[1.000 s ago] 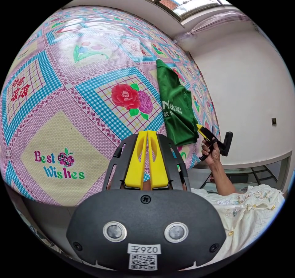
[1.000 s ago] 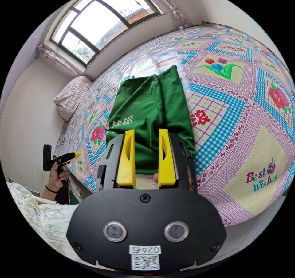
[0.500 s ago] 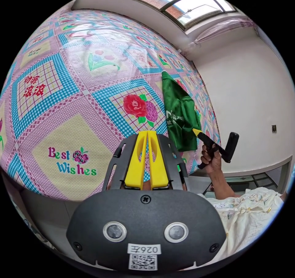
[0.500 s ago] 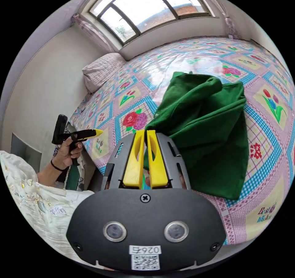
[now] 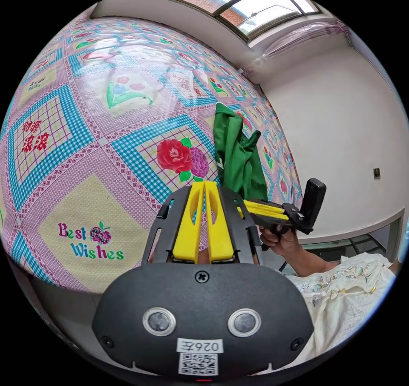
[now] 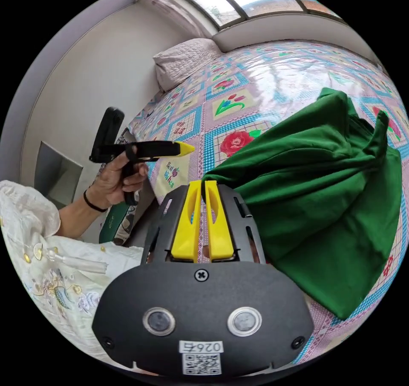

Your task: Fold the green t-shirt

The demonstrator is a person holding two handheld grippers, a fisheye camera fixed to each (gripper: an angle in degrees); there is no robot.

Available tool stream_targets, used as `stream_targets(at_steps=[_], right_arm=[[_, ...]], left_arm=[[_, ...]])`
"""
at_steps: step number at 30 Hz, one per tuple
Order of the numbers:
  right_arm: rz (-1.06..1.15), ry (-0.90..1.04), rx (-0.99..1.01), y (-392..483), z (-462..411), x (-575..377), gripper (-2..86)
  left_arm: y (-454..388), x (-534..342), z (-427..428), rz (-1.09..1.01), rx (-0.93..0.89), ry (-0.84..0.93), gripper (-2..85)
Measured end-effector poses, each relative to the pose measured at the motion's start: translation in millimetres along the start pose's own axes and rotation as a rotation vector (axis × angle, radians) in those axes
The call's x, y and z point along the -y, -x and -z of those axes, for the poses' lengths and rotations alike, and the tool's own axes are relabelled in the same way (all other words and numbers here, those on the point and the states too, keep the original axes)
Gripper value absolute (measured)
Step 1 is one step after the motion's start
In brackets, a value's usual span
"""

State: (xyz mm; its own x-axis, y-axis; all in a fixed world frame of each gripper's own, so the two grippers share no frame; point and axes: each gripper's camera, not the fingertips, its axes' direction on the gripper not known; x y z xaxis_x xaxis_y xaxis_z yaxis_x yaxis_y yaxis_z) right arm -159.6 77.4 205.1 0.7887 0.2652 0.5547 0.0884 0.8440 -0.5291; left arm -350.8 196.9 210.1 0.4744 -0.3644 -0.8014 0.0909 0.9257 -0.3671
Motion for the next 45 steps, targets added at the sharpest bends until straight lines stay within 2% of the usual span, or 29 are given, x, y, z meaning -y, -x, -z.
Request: stream_targets(at_steps=[3, 6, 9, 13, 16, 19, 21, 23, 26, 28, 30, 31, 35, 36, 38, 40, 42, 44, 45], right_arm=[[0.117, 0.102, 0.062, 26.6, -21.9, 8.5, 9.1], [0.104, 0.109, 0.06, 26.7, -12.2, 3.1, 11.5], [0.002, -0.024, 0.037, 3.0, 34.6, -14.7, 10.4], [-0.238, -0.198, -0.183, -62.2, 99.3, -41.0, 9.3], [-0.371, -0.261, -0.285, -108.2, 121.0, -47.2, 9.1], [-0.452, -0.258, -0.306, -142.0, 112.4, -38.9, 8.5], [-0.469, -0.187, -0.275, -155.5, 93.6, -31.2, 6.4], [-0.459, -0.168, -0.259, -153.7, 85.7, -29.1, 4.9], [-0.447, -0.227, -0.361, -141.5, 102.2, -32.4, 3.7], [-0.446, -0.271, -0.408, -149.7, 124.1, -28.1, 3.5], [-0.451, -0.292, -0.423, -164.8, 140.1, -18.1, 3.5], [-0.448, -0.297, -0.426, -176.3, 148.6, -8.3, 3.5], [-0.411, -0.264, -0.459, -208.0, 158.9, 31.1, 3.6], [-0.395, -0.243, -0.458, -217.6, 158.2, 45.1, 3.7], [-0.364, -0.214, -0.451, -229.1, 154.9, 64.7, 4.0], [-0.309, -0.169, -0.451, -240.4, 145.9, 87.4, 4.8], [-0.254, -0.135, -0.453, -247.6, 137.3, 102.2, 5.1], [-0.185, -0.09, -0.446, -254.3, 127.1, 114.2, 5.5], [-0.118, -0.058, -0.417, -257.0, 120.9, 119.1, 5.9]], left_arm=[[-10.8, 23.7, -12.1, -0.037, -0.035, 0.031, 4.9], [-24.1, 43.0, -24.5, -0.085, -0.001, 0.07, 8.6], [-40.7, 55.9, -40.3, -0.147, 0.076, 0.101, 10.8], [-63.6, 65.0, -73.1, -0.247, 0.177, 0.166, 10.9], [-74.6, 68.3, -102.2, -0.3, 0.165, 0.269, 10.3], [-79.6, 69.8, -131.4, -0.324, 0.243, 0.41, 5.6], [-83.7, 70.8, -132.2, -0.373, 0.274, 0.412, 2.7], [-79.2, 74.9, -121.6, -0.34, 0.332, 0.391, 1.7], [-52.9, 79.4, -79.4, -0.195, 0.359, 0.238, 1.1], [-19.0, 82.6, -45.0, -0.008, 0.256, 0.098, 1.2], [-4.0, 84.0, -27.5, 0.092, 0.193, -0.026, 1.9], [-5.2, 86.0, -21.8, 0.096, 0.18, -0.096, 2.6], [-33.2, 102.8, -24.5, -0.021, 0.251, -0.166, 8.9], [-35.6, 108.2, -18.9, -0.011, 0.283, -0.198, 10.6], [-27.2, 112.9, -2.5, 0.032, 0.251, -0.253, 11.2], [-7.9, 109.6, 29.0, 0.111, 0.198, -0.386, 11.0], [-4.3, 110.8, 43.3, 0.122, 0.206, -0.425, 11.2], [-19.2, 120.8, 41.8, 0.041, 0.241, -0.407, 12.0], [-38.6, 132.9, 29.2, -0.076, 0.256, -0.359, 13.5]])
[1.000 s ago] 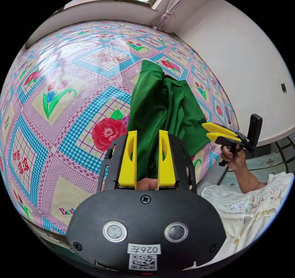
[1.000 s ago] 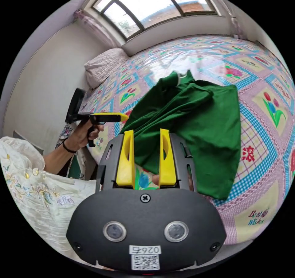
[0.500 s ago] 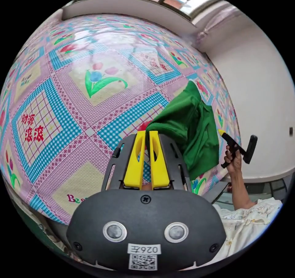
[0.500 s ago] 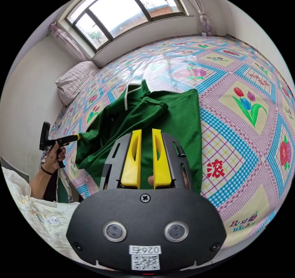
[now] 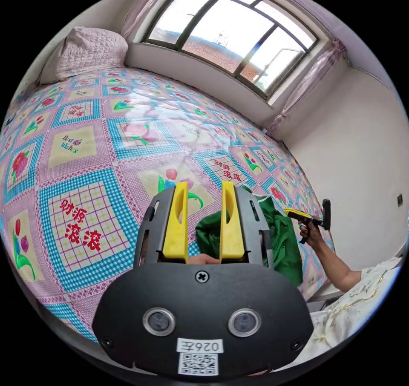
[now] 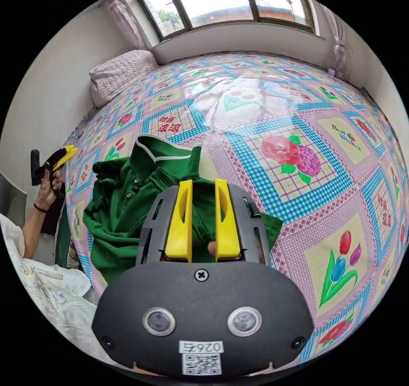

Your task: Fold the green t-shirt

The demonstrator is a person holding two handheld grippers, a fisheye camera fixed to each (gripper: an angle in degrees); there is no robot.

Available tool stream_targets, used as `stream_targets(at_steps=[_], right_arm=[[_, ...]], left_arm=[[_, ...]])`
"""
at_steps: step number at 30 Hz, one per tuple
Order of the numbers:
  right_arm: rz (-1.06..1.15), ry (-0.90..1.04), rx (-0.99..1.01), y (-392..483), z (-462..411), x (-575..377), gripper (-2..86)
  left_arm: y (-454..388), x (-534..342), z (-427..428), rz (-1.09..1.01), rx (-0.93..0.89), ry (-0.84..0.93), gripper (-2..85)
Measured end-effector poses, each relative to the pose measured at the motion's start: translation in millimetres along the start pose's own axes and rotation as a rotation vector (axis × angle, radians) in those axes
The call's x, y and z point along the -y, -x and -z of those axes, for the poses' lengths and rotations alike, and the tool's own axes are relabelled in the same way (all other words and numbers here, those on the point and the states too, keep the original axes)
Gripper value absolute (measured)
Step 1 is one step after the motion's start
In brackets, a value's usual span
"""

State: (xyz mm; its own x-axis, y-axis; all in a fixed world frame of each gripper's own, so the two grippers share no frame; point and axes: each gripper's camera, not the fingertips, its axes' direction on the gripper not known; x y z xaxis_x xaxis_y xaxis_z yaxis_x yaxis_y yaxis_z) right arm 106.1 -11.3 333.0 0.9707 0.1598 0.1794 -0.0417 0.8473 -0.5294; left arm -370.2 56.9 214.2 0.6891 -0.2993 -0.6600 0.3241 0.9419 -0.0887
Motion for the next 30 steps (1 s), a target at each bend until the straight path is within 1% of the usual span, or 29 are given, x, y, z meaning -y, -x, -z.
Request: stream_targets(at_steps=[1, 2, 3, 4, 5, 6, 8, 10, 11, 12, 13, 14, 15, 16, 18, 20, 23, 25, 26, 28, 29, 30], right_arm=[[0.048, 0.011, 0.022, -0.6, -4.4, 1.6, 6.3], [0.066, 0.016, 0.027, -1.4, -5.8, 1.7, 6.3], [0.097, 0.025, 0.039, -3.7, -7.1, 1.2, 6.4], [0.109, 0.027, 0.048, -7.9, -6.3, 0.4, 6.7], [0.113, 0.025, 0.054, -10.4, -5.3, -0.2, 6.8], [0.114, 0.022, 0.068, -16.3, -3.1, -1.0, 6.8], [0.115, 0.021, 0.09, -25.0, -1.1, -1.7, 6.8], [0.123, 0.032, 0.16, -35.6, -3.3, -2.0, 7.2], [0.123, 0.038, 0.186, -38.1, -5.2, -1.8, 7.3], [0.121, 0.056, 0.24, -42.4, -10.9, -1.0, 7.4], [0.114, 0.079, 0.285, -45.1, -18.7, 0.3, 7.7], [0.113, 0.091, 0.305, -45.7, -22.8, 0.7, 7.9], [0.108, 0.12, 0.352, -46.0, -31.7, 1.0, 6.0], [0.088, 0.175, 0.377, -46.4, -41.7, 0.4, 3.7], [0.057, 0.155, 0.374, -49.2, -38.0, -6.0, 0.4], [0.026, 0.121, 0.377, -48.6, -23.0, -18.2, -0.6], [-0.004, 0.0, 0.342, -30.2, 30.6, -49.8, -1.1], [-0.004, -0.148, 0.309, -1.3, 102.2, -78.9, -1.1], [0.003, -0.191, 0.296, 7.8, 124.2, -86.3, -1.1], [0.064, -0.373, 0.2, 49.9, 218.2, -115.4, -1.2], [0.084, -0.405, 0.164, 61.4, 239.9, -121.4, -1.2], [0.101, -0.452, 0.085, 83.2, 279.3, -130.9, -1.2]], left_arm=[[-27.1, 9.1, -19.2, -0.14, -0.016, 0.058, 15.7], [-40.7, 13.0, -30.7, -0.206, -0.018, 0.095, 17.0], [-65.6, 19.8, -55.7, -0.318, -0.004, 0.17, 19.7], [-86.2, 25.2, -81.2, -0.415, -0.005, 0.237, 20.3], [-94.1, 27.7, -93.6, -0.452, -0.015, 0.267, 20.6], [-105.1, 33.4, -117.8, -0.501, -0.044, 0.334, 20.5], [-113.1, 42.5, -149.5, -0.522, -0.105, 0.427, 19.8], [-118.3, 49.9, -182.7, -0.516, -0.191, 0.564, 17.5], [-120.5, 50.1, -189.6, -0.522, -0.204, 0.6, 16.8], [-125.8, 49.2, -202.5, -0.54, -0.206, 0.677, 15.5], [-131.4, 47.0, -213.3, -0.563, -0.178, 0.747, 12.5], [-134.2, 48.2, -213.1, -0.576, -0.151, 0.732, 11.0], [-139.3, 48.8, -216.4, -0.604, -0.127, 0.772, 7.5], [-142.4, 49.2, -221.4, -0.606, -0.154, 0.843, 4.7], [-142.7, 51.9, -221.5, -0.577, -0.187, 0.885, 2.3], [-142.5, 56.7, -210.3, -0.549, -0.219, 0.862, 1.3], [-146.1, 68.2, -168.4, -0.497, -0.329, 0.756, 0.5], [-159.8, 78.3, -116.8, -0.511, -0.395, 0.628, 0.2], [-165.1, 81.5, -100.3, -0.521, -0.403, 0.585, 0.1], [-192.0, 96.0, -26.4, -0.601, -0.453, 0.391, -0.1], [-199.7, 99.7, -6.2, -0.624, -0.462, 0.337, -0.1], [-216.9, 105.9, 33.9, -0.671, -0.466, 0.245, -0.1]])
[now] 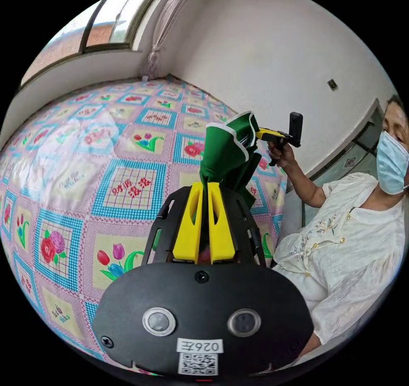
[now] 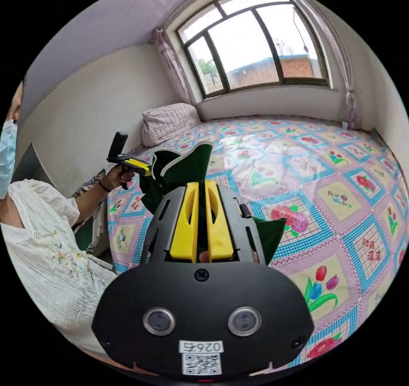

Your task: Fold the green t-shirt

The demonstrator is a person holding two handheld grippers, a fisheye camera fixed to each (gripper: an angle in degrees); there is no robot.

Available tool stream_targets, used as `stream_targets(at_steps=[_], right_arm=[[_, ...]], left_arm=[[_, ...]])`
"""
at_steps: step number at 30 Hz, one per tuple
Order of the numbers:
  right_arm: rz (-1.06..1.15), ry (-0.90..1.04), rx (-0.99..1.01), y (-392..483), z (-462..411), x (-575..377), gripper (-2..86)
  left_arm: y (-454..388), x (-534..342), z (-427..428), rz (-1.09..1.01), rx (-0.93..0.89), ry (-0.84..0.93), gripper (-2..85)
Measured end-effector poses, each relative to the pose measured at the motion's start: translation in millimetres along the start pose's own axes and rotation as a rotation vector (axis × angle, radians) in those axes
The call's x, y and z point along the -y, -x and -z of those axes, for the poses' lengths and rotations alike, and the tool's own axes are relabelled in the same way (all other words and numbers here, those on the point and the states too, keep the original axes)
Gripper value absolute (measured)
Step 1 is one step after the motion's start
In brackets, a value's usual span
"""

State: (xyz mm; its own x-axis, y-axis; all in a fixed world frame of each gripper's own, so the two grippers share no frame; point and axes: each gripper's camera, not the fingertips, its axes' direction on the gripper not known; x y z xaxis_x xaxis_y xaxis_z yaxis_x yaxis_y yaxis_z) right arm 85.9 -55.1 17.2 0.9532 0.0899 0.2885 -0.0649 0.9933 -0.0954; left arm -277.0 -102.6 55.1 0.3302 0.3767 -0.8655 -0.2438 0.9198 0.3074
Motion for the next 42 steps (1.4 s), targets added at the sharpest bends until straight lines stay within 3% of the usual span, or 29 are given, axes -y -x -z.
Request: stream_targets(at_steps=[2, 4, 7, 13, 19, 23, 26, 32, 36, 39, 42], right_arm=[[0.051, -0.088, -0.079, 42.3, 59.4, 14.8, -1.2], [0.201, -0.165, -0.291, 111.1, 121.9, 30.0, -1.2], [0.292, -0.298, -0.408, 189.0, 203.5, 39.5, -1.3], [0.428, -0.567, -0.582, 331.2, 341.9, 21.8, -1.4], [0.502, -0.706, -0.654, 416.3, 431.4, 3.1, -1.3], [0.522, -0.705, -0.711, 429.6, 453.3, 16.3, -1.3], [0.517, -0.637, -0.776, 411.9, 438.1, 40.6, -1.2], [0.412, -0.361, -0.792, 279.3, 322.0, 92.9, -1.2], [0.266, -0.141, -0.729, 132.1, 191.9, 118.3, -1.0], [0.137, 0.004, -0.629, 9.9, 89.7, 136.1, 0.7], [-0.189, 0.178, -0.409, -125.1, 11.8, 145.6, 5.2]], left_arm=[[-49.8, 19.0, 46.1, -0.094, 0.085, -0.086, -0.2], [-124.7, 36.6, 102.6, -0.233, 0.222, -0.181, -0.3], [-217.9, 44.8, 164.3, -0.353, 0.416, -0.274, -0.3], [-360.2, 35.4, 251.3, -0.472, 0.594, -0.355, -0.3], [-434.9, 31.8, 308.2, -0.542, 0.646, -0.446, -0.4], [-438.1, 55.7, 318.7, -0.532, 0.622, -0.437, -0.4], [-411.0, 86.2, 298.9, -0.491, 0.63, -0.379, -0.4], [-254.8, 154.0, 184.7, -0.313, 0.472, -0.185, 0.1], [-101.5, 187.5, 65.3, -0.154, 0.35, -0.109, 0.6], [6.0, 208.1, -25.2, -0.074, 0.38, -0.071, 2.0], [121.8, 214.3, -101.7, 0.247, 0.428, 0.069, 5.7]])
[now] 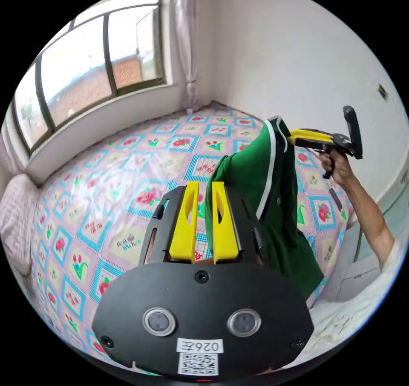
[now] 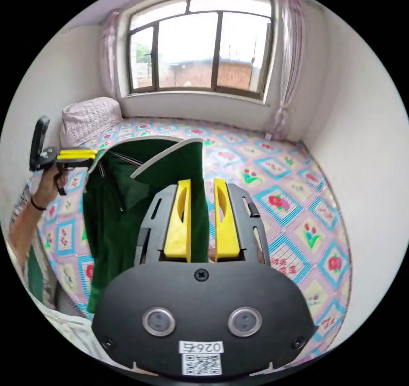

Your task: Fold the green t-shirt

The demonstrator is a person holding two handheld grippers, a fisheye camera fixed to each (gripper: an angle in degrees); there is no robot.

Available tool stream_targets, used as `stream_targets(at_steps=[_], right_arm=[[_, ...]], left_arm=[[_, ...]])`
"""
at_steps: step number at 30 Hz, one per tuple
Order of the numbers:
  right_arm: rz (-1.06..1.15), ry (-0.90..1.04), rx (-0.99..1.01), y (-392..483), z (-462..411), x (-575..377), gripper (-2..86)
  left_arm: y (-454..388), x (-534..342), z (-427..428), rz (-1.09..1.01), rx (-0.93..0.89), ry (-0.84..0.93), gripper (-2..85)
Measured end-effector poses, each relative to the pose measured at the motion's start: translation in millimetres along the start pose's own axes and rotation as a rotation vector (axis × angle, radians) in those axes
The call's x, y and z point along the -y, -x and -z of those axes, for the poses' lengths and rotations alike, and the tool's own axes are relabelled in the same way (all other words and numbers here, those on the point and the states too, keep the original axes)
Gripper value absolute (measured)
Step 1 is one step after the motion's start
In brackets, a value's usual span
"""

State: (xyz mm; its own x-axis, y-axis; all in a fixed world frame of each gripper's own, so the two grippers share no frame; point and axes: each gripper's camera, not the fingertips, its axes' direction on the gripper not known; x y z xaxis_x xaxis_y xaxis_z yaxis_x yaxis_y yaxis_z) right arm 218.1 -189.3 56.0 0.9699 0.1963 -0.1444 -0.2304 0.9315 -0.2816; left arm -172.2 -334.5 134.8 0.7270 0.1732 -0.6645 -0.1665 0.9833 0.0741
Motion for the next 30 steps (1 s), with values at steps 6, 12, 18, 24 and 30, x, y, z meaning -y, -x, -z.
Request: stream_targets(at_steps=[6, 12, 18, 24, 30], right_arm=[[-0.187, -0.124, 0.234, -72.6, -59.9, -64.0, 1.7], [-0.2, 0.005, 0.117, -60.7, -127.0, -168.9, 1.0], [-0.175, 0.15, -0.09, -40.9, -197.8, -171.3, 7.2], [-0.287, 0.244, -0.123, -64.2, -259.5, -139.8, 7.9], [-0.202, 0.34, -0.127, -54.1, -295.8, -107.5, -0.9]], left_arm=[[95.5, -60.7, -84.5, 0.17, -0.417, -0.121, 2.5], [158.3, -178.7, -110.0, 0.302, -0.512, -0.218, 2.8], [190.1, -226.2, -143.1, 0.385, -0.331, -0.143, 14.5], [218.7, -205.9, -204.5, 0.407, -0.31, 0.024, 16.4], [253.0, -177.6, -266.7, 0.504, -0.476, 0.219, 0.0]])
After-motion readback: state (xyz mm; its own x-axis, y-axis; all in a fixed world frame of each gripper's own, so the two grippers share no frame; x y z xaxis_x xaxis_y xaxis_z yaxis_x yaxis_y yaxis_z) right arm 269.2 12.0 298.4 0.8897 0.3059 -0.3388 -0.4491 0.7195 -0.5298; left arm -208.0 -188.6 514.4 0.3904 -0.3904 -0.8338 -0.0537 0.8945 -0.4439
